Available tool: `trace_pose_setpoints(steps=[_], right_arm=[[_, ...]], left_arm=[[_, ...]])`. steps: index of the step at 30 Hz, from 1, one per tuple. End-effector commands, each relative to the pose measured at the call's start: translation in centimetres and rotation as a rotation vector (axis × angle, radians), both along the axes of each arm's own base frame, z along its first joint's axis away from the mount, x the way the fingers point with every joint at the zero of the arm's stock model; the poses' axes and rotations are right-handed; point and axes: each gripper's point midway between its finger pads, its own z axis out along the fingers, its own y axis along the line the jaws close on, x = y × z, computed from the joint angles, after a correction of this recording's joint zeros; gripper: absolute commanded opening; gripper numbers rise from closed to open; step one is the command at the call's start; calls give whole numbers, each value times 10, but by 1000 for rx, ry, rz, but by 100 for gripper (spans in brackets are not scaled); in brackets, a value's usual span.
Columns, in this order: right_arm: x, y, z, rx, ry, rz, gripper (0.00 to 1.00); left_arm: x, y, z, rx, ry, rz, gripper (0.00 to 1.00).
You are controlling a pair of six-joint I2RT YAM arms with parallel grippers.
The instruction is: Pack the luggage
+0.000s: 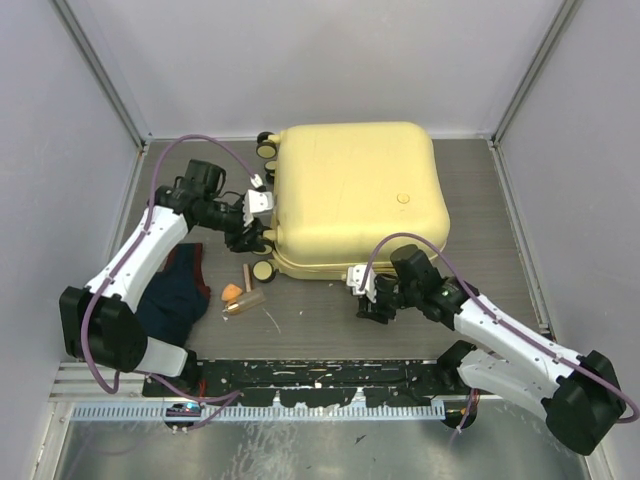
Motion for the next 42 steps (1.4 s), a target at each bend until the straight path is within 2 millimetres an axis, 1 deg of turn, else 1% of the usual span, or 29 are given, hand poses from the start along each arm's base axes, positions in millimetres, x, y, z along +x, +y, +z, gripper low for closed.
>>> trace_pose_setpoints(steps=[1, 4, 7, 9, 11, 14, 16, 18, 22, 23, 24, 27, 28, 29, 31, 34, 36, 38, 42], right_arm=[[25, 13, 5, 60, -96, -66, 46], [33, 13, -8, 48, -109, -93, 48], [48, 10, -11, 45, -158, -156, 49], [59, 5, -10, 42, -197, -206, 49], [73, -6, -11, 38, -230, -265, 48], [95, -27, -13, 33, -236, -368, 47], [114, -40, -7, 52, -234, -436, 47], [131, -50, -3, 58, -236, -495, 44], [160, -70, 7, 70, -268, -571, 41], [166, -77, 9, 69, -280, -590, 40], [172, -84, 11, 67, -292, -609, 40], [189, -111, 13, 54, -311, -664, 39], [195, -121, 15, 53, -319, -690, 39], [202, -134, 16, 50, -320, -726, 38], [215, -150, 19, 57, -309, -782, 38], [230, -165, 27, 90, -277, -844, 37], [232, -168, 36, 125, -244, -862, 37], [224, -168, 44, 166, -189, -876, 37], [192, -157, 52, 260, -48, -903, 43]], left_arm=[[5, 15, -15, 65, -17, 42, 0], [4, 16, -23, 81, -26, 31, 0], [3, 17, -28, 90, -27, 30, 0], [3, 18, -30, 91, -31, 28, 0], [1, 16, -31, 86, -25, 24, 0], [-5, 10, -31, 72, -3, 7, 0], [-9, 4, -34, 76, 7, -14, 0], [-11, 0, -38, 74, 22, -23, 0], [-16, -11, -44, 70, 68, -30, 0], [-19, -15, -45, 67, 82, -36, 0], [-18, -22, -44, 57, 71, -42, 0], [-28, -42, -46, 43, 98, -54, 0], [-32, -52, -48, 40, 102, -59, 0], [-31, -61, -47, 26, 93, -54, 0], [-32, -78, -47, 13, 97, -39, 0], [-35, -103, -42, -8, 125, -9, 0], [-33, -114, -35, -24, 165, 39, 0], [-28, -120, -23, -41, 210, 100, 0], [-20, -121, 6, -59, 196, 148, 0]])
